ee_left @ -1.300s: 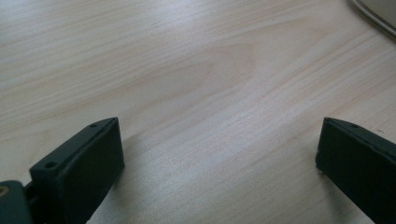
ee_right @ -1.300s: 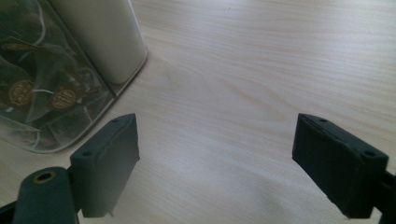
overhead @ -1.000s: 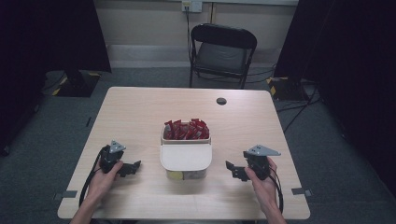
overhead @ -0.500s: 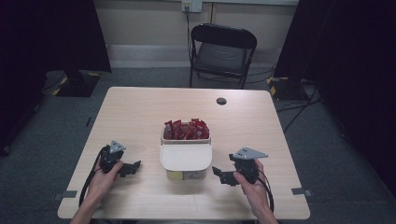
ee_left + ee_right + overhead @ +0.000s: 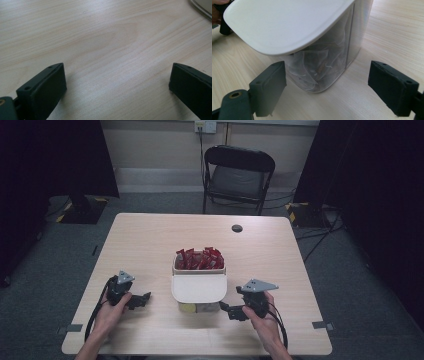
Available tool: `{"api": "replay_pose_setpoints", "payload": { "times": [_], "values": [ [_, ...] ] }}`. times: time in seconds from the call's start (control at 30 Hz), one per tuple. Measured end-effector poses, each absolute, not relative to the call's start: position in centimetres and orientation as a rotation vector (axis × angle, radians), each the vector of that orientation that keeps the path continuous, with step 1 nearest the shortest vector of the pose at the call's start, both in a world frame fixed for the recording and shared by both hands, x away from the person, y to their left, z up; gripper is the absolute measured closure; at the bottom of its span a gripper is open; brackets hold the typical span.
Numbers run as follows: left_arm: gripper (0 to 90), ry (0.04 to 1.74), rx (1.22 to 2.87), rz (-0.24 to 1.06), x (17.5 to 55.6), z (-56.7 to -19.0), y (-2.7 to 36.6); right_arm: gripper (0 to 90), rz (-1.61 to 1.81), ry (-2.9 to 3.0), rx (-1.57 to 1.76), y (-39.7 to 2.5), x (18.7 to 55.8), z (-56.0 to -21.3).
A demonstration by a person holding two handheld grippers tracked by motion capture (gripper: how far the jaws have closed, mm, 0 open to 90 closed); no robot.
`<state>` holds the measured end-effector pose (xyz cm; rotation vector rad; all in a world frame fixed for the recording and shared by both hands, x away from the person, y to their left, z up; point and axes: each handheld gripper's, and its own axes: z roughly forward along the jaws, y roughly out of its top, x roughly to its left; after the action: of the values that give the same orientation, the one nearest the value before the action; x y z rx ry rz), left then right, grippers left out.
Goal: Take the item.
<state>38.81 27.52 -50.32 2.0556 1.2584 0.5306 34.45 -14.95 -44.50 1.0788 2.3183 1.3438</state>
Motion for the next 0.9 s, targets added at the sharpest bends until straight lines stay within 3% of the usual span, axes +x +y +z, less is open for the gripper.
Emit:
{"api": "replay_pose_setpoints", "payload": {
  "times": [0.9],
  "values": [
    [0.4, 1.259, 2.054, 0.530, 38.8, -50.3, 27.5, 14.2, 1.413, 2.341, 1.030, -14.3, 34.9, -43.4]
  ]
}}
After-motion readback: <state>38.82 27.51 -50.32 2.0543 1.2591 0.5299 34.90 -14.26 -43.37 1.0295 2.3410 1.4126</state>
